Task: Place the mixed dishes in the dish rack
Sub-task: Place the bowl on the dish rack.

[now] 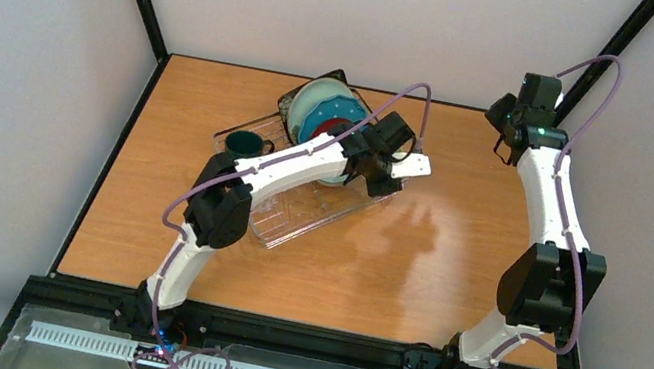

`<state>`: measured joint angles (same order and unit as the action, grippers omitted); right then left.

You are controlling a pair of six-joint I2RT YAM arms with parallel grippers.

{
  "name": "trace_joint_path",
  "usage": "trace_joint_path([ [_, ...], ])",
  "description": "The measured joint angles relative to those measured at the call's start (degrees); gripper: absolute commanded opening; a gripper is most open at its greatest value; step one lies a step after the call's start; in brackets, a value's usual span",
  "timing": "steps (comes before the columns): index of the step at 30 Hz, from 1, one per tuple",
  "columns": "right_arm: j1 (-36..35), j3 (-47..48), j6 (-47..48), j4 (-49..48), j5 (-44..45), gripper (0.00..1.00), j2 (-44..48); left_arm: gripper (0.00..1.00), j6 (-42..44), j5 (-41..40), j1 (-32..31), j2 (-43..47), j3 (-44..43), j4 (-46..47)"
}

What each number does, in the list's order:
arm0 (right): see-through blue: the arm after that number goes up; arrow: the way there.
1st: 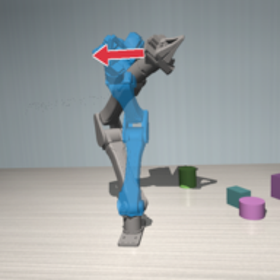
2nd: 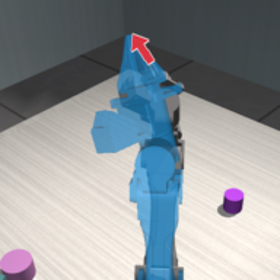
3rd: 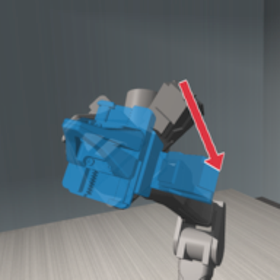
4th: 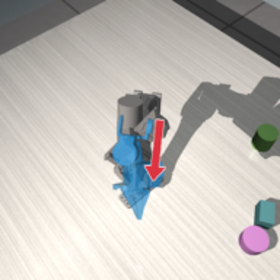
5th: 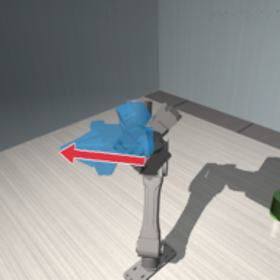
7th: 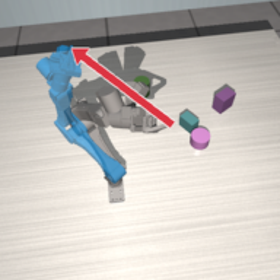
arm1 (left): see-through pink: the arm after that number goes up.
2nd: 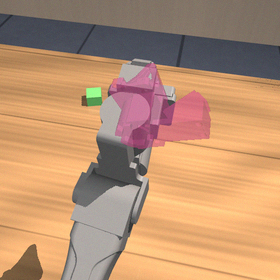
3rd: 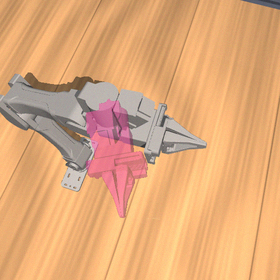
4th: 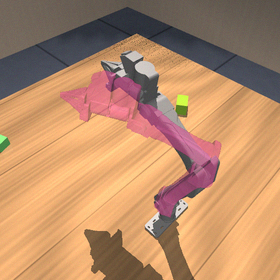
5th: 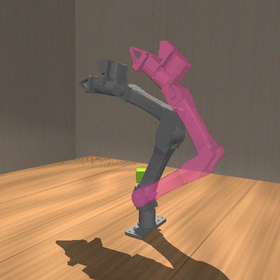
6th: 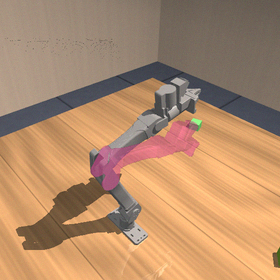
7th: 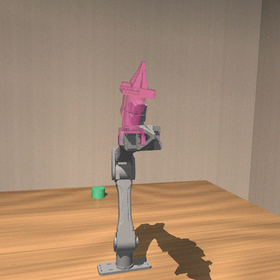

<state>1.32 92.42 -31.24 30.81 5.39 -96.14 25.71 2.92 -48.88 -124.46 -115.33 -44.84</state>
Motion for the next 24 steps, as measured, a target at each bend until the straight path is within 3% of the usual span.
trace_joint_path([
  [16, 0.00, 1.60, -0.13, -0.79, 0.02, 0.64, -6.23, 0.02, 0.07, 1.75, 2.91, -6.64, -4.55, -2.05],
  [24, 0.00, 1.64, -0.87, -1.11, -0.24, 0.64, -7.96, 0.37, -0.17, 1.49, 2.95, -6.80, -4.81, -2.05],
])
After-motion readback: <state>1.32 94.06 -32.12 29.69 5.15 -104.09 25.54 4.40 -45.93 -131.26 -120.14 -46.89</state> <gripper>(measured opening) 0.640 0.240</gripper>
